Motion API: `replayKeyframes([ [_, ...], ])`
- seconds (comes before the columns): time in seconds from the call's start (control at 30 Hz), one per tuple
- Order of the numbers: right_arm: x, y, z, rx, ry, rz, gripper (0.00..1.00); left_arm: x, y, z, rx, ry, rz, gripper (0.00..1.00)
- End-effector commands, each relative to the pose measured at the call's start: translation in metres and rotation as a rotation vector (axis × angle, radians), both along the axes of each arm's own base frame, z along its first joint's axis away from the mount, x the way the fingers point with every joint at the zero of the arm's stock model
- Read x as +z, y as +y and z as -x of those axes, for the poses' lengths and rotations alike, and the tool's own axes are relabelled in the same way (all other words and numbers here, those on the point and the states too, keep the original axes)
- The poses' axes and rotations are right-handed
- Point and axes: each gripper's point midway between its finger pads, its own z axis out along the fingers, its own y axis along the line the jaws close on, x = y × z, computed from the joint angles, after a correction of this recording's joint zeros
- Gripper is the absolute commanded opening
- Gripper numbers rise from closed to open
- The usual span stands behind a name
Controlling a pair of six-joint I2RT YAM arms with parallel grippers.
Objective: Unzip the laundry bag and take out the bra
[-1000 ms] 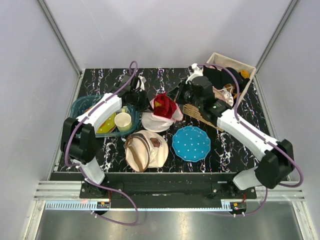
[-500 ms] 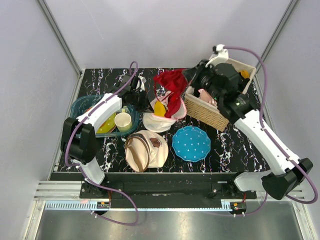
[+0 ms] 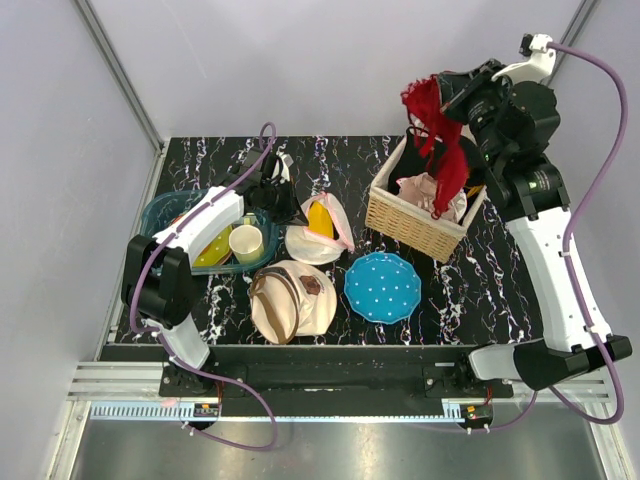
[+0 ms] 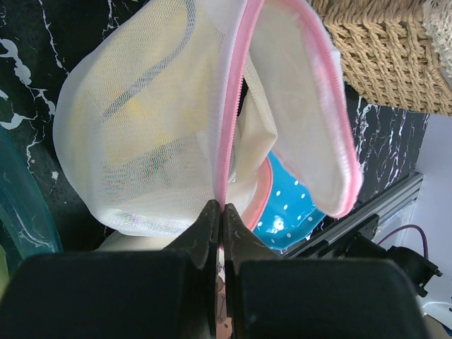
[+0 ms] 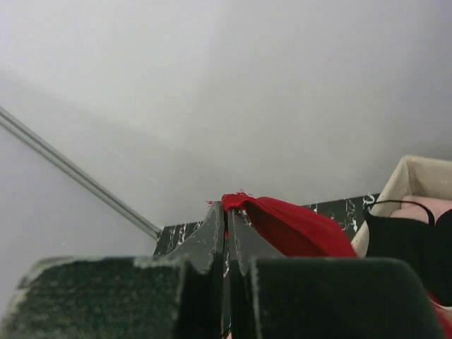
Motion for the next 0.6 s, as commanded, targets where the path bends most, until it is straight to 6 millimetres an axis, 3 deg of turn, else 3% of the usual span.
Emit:
replayKeyframes([
  [0.0, 0.025, -0.025, -0.004, -0.074, -0.055, 0.015, 0.00, 0.019, -0.005, -0.002, -0.016, -0.060, 0.041, 0.00],
  [0.1, 0.027, -0.035, -0.011, -0.067, -0.052, -0.009, 0.00, 0.018, -0.004, -0.001, -0.018, -0.058, 0.040, 0.00],
  [0.27, -0.005, -0.059, -0.043, -0.117, 0.028, -0.010, 0.00, 0.020, -0.004, 0.000, -0.019, -0.063, 0.041, 0.00],
  [0.37, -0.053, -0.061, -0.063, -0.129, 0.126, 0.001, 0.00, 0.020, -0.005, 0.001, -0.023, -0.063, 0.045, 0.00],
  [0.57, -0.209, -0.080, -0.089, -0.231, 0.436, 0.056, 0.00, 0.020, -0.005, 0.003, -0.028, -0.061, 0.048, 0.00],
])
